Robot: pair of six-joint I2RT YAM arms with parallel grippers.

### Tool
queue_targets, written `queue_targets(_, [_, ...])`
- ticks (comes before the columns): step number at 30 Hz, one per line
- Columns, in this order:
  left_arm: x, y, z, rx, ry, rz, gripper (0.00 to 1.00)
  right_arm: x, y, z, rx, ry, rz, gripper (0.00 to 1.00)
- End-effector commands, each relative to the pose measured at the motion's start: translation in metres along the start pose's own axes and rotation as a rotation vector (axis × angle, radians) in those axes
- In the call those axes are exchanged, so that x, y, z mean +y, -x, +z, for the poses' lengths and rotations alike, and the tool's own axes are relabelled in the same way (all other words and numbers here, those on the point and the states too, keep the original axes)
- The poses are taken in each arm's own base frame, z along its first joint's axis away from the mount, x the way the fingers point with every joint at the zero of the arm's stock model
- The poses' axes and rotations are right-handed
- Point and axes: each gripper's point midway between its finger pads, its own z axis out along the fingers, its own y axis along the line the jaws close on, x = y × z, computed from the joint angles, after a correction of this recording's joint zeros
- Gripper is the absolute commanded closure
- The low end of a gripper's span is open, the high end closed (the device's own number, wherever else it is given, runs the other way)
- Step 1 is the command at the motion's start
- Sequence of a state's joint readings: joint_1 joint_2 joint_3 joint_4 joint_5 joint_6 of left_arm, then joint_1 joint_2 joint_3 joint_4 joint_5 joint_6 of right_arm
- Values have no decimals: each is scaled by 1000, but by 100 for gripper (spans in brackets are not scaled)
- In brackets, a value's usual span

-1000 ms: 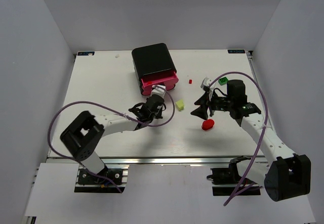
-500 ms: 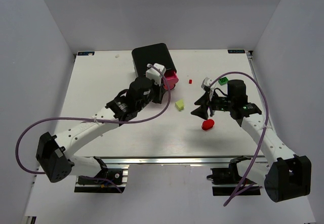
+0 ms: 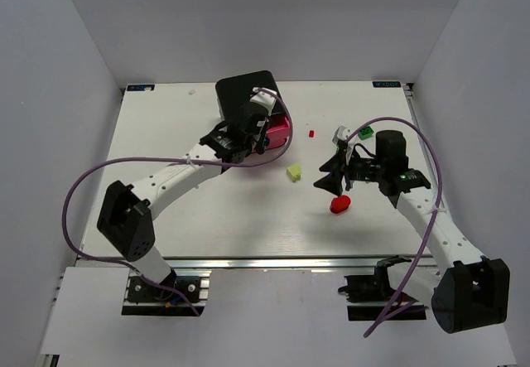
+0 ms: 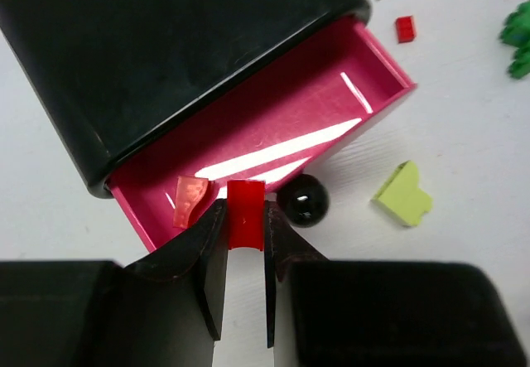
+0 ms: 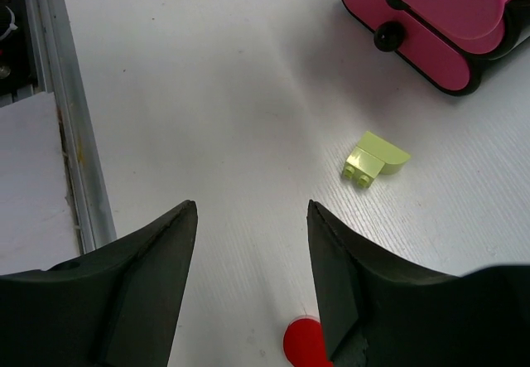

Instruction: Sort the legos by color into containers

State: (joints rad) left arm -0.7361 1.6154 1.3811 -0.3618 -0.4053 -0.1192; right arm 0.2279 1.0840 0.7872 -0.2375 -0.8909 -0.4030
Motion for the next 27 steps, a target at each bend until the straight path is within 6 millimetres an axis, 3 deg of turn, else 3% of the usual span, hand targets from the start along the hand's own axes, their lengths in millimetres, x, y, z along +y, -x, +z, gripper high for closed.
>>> queue_targets(1, [13,23,-6,-38,41,-16,96,6,12,-3,-36,25,-27,38])
queue_targets(11, [24,19,4,-19,73,-34,93,9,14,-4,-44,35,-27,39])
queue_targets(22, [30,19,14,1,112,-33,72,9,12,-4,-44,44,-17,39])
queue_targets(27, [29,20,17,7,113,-29,69,9,12,-4,-44,44,-15,39])
